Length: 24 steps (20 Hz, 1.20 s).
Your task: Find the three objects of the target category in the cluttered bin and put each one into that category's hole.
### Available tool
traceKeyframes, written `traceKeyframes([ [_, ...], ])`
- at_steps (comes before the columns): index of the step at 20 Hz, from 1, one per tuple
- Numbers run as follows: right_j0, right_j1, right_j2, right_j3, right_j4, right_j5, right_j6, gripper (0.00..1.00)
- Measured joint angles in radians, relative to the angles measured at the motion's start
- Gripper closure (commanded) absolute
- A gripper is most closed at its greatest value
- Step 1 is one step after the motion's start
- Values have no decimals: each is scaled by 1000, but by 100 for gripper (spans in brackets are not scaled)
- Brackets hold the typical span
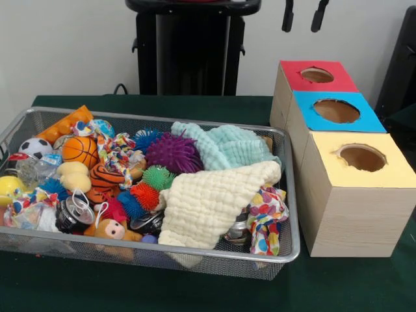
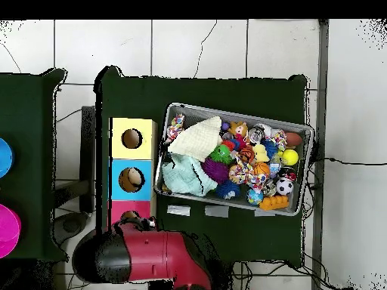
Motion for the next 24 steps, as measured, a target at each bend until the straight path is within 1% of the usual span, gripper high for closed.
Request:
traceKeyframes([
  [6, -3, 72, -23, -73, 0, 0, 0, 0],
  [12, -32, 142, -27, -151, 0, 0, 0, 0],
  [18, -98, 215, -27, -229, -3, 0, 0, 0],
  [24, -165, 272, -26, -302, -38, 0, 0, 0],
])
